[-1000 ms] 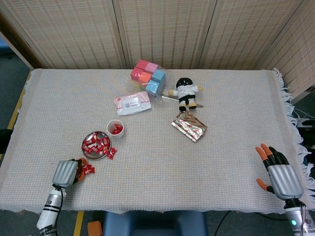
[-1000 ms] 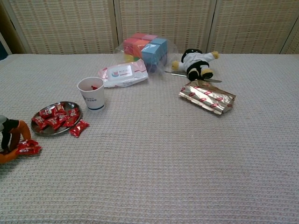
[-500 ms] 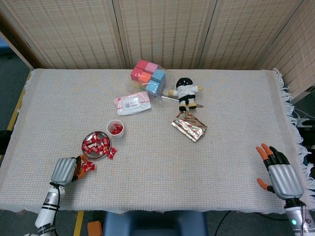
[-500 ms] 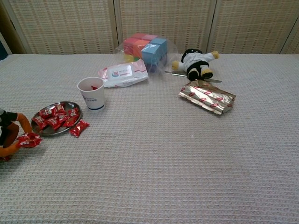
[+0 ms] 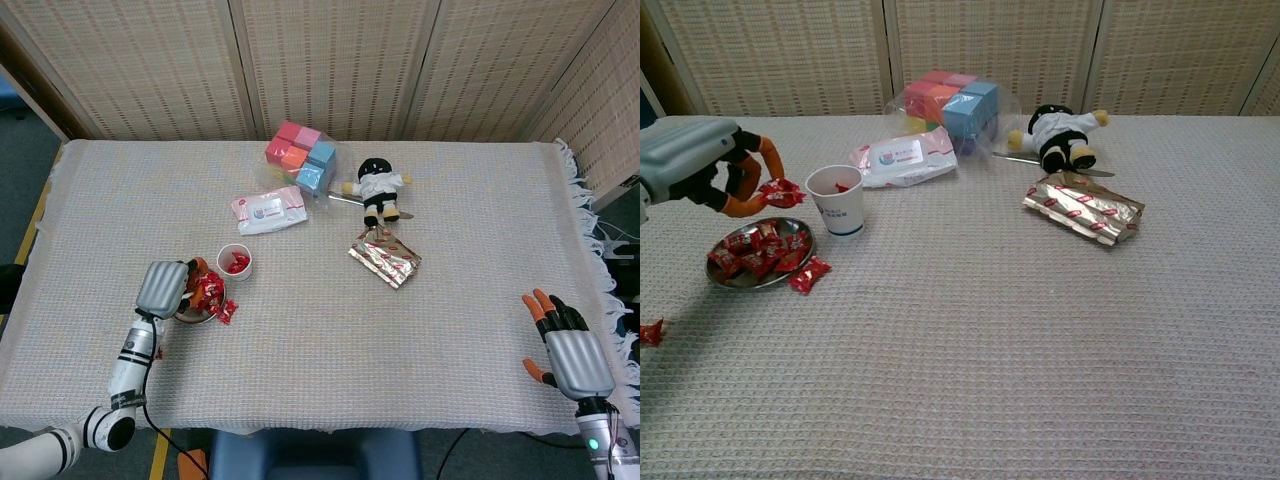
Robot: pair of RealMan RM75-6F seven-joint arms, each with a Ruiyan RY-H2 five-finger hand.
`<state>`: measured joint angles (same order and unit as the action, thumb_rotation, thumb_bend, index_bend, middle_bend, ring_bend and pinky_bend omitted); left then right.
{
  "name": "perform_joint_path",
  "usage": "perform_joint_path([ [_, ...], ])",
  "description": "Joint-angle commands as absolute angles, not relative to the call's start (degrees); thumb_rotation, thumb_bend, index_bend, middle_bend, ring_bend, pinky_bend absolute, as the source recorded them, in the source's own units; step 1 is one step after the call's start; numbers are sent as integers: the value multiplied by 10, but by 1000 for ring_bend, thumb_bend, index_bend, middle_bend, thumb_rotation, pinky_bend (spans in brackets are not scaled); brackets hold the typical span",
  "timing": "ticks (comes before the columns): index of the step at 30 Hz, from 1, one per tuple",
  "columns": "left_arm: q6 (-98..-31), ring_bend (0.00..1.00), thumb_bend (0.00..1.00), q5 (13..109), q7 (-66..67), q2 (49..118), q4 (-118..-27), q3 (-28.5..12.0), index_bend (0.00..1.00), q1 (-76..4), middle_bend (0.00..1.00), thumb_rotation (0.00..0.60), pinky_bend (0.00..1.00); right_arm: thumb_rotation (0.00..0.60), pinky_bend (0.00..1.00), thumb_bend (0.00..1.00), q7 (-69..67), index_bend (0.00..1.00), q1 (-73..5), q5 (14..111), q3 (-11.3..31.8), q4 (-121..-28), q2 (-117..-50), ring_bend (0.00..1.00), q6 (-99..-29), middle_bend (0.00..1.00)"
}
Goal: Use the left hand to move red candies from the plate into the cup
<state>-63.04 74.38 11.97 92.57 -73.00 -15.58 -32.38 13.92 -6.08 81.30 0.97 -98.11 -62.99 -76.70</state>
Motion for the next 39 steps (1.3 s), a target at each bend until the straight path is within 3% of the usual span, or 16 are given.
perform_joint_path([
  [1,-610,630,608,721,150,959,-699,-179,629,-362,692,600,1000,600,141,137,141,0,-63,807,12,-979,-631,0,-763,0],
  [12,-597,629,606,687,166,999,-616,-192,608,-403,686,600,1000,600,141,137,135,0,-61,800,15,-980,-626,0,-769,0],
  [17,-597,614,576,685,167,1001,-597,-184,487,-407,655,600,1000,600,141,137,137,0,-61,798,16,-979,-627,0,-769,0],
  [31,-631,612,463,708,188,1003,-610,-162,220,-411,625,600,1000,600,141,137,135,0,-59,804,13,-982,-626,0,-774,0],
  [36,-657,611,463,717,192,989,-635,-152,202,-398,619,600,1000,600,141,137,128,0,-57,809,12,-983,-622,0,-778,0],
  [39,-694,612,460,738,184,958,-682,-125,217,-363,600,600,1000,600,141,137,124,0,-57,812,11,-984,-620,0,-779,0],
])
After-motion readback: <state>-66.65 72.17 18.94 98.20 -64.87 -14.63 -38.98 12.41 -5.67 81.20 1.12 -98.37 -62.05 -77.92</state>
